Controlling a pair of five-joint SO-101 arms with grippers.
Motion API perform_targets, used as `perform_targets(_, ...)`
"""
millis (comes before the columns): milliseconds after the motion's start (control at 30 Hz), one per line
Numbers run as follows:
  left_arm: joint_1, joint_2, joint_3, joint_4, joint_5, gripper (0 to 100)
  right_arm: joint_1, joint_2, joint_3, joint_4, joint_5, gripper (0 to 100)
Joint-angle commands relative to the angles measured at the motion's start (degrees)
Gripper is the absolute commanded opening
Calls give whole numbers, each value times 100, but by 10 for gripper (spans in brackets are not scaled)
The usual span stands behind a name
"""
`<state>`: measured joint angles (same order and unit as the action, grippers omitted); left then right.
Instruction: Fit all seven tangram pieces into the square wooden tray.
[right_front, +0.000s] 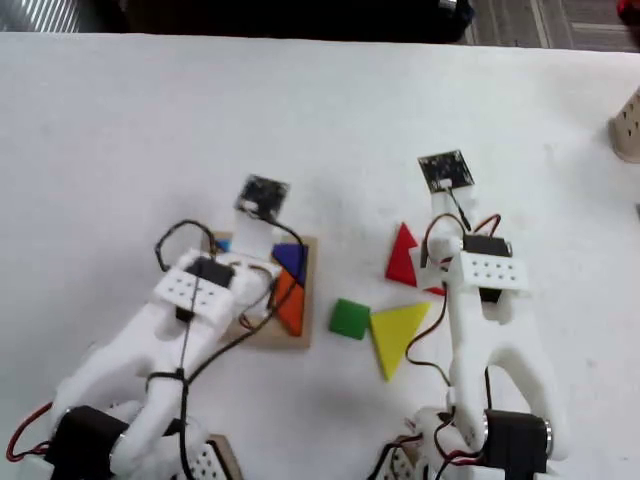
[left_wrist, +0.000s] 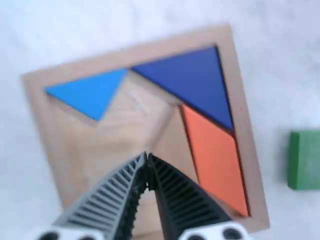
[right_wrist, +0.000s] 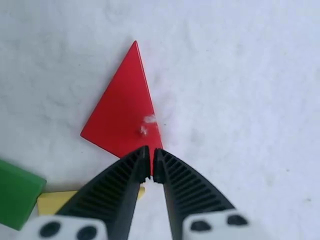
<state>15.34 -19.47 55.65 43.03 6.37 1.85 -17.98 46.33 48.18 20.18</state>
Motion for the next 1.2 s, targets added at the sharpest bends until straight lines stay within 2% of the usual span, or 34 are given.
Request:
perform_targets(0,-207,-215,-404,-141,211,22,-13,-198,-35,-101,-9,17)
perform_targets(133,-171,-101,-440,-255,211,22,-13,-189,-35,-145,-9,17)
perform_targets(433,-180,1385,-1477,-26,220,21,-13,-189,-35,-145,0,17)
perform_targets(800,400,1473,-1398,-62,211,21,-13,-189,-35,-145,9,17)
perform_targets(1167,382,1473,-1407,-211,211,21,13,-207,-35,-145,9,17)
